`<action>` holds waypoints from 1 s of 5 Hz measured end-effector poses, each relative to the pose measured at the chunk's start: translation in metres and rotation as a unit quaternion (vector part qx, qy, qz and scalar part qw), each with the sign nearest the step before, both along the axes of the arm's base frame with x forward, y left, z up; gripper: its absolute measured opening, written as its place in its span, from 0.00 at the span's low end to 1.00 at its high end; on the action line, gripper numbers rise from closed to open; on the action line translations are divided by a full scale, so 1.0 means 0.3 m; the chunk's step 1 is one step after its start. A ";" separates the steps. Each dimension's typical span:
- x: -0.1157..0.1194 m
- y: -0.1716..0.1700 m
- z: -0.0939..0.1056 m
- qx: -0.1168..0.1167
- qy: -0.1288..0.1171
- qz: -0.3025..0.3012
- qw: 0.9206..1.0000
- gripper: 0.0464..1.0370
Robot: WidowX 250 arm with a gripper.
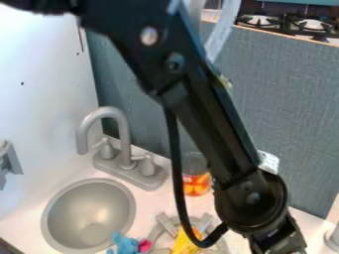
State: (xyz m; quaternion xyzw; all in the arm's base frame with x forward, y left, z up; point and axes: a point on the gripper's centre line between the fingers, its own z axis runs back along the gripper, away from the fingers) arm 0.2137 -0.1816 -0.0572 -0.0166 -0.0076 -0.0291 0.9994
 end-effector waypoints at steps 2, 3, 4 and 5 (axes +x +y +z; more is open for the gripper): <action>0.050 -0.024 -0.031 0.012 -0.006 0.013 1.000 0.96; 0.061 -0.023 -0.038 0.023 -0.001 0.018 1.000 0.96; 0.053 -0.002 -0.068 0.044 0.011 0.023 0.999 0.92; 0.063 0.046 -0.088 0.056 0.025 0.046 0.997 0.73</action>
